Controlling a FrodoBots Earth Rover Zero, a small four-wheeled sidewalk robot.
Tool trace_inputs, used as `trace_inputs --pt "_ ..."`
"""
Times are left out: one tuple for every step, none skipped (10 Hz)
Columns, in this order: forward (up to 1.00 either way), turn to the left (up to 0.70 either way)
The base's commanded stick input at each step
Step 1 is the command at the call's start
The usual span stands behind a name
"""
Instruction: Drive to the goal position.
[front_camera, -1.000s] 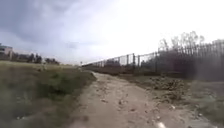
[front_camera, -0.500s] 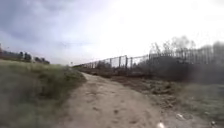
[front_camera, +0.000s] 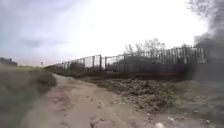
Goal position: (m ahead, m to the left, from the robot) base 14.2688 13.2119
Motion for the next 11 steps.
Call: trace_inputs --pt "0.70 0.00" --pt "0.70 0.00" --pt "0.70 0.00" --pt "0.70 0.00" --pt "0.70 0.00" --pt "0.70 0.00" --pt "0.70 0.10" --pt "0.70 0.28" --pt "0.70 0.35" --pt "0.70 0.35" --pt "0.70 0.35"
